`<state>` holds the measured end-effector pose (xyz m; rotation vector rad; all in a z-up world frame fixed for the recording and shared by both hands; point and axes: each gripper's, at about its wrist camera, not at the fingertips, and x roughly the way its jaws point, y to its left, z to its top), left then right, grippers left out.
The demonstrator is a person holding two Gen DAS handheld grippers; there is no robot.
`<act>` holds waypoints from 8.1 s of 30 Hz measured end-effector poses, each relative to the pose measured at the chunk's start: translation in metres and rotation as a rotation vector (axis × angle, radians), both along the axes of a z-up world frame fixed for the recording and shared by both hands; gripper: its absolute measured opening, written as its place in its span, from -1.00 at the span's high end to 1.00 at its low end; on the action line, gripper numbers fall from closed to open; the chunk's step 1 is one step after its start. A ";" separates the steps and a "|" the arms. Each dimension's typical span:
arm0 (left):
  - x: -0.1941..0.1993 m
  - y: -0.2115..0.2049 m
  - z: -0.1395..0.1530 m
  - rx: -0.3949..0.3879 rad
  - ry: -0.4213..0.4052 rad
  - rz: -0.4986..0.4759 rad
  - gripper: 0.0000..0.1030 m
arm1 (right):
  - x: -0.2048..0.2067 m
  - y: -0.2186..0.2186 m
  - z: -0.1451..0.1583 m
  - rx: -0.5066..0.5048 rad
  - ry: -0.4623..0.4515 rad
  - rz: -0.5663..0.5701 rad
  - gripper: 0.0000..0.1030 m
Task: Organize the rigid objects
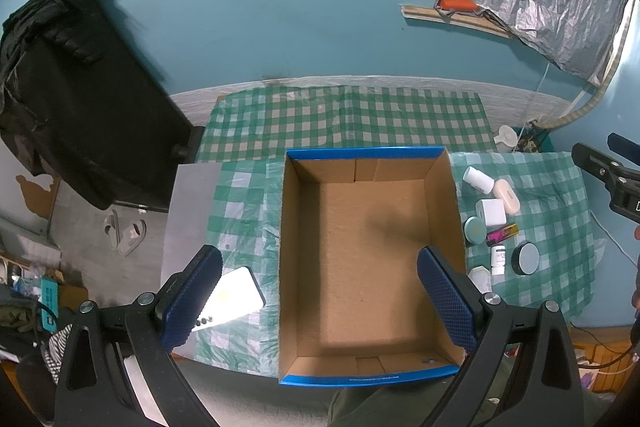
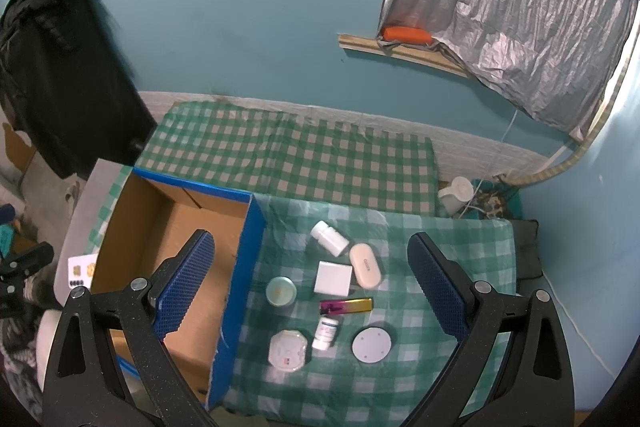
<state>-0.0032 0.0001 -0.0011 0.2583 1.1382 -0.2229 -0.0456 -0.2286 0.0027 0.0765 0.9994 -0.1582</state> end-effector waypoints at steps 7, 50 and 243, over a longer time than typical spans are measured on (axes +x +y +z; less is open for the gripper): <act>0.000 0.000 0.000 0.001 0.001 0.000 -0.92 | 0.000 0.000 -0.002 -0.002 0.003 0.000 -0.90; 0.026 0.072 -0.101 0.091 0.143 0.075 -0.92 | -0.027 -0.092 -0.128 0.115 0.228 -0.173 -0.90; 0.011 0.083 -0.201 0.023 0.359 -0.038 0.66 | 0.086 0.050 -0.120 0.093 0.265 0.264 -0.22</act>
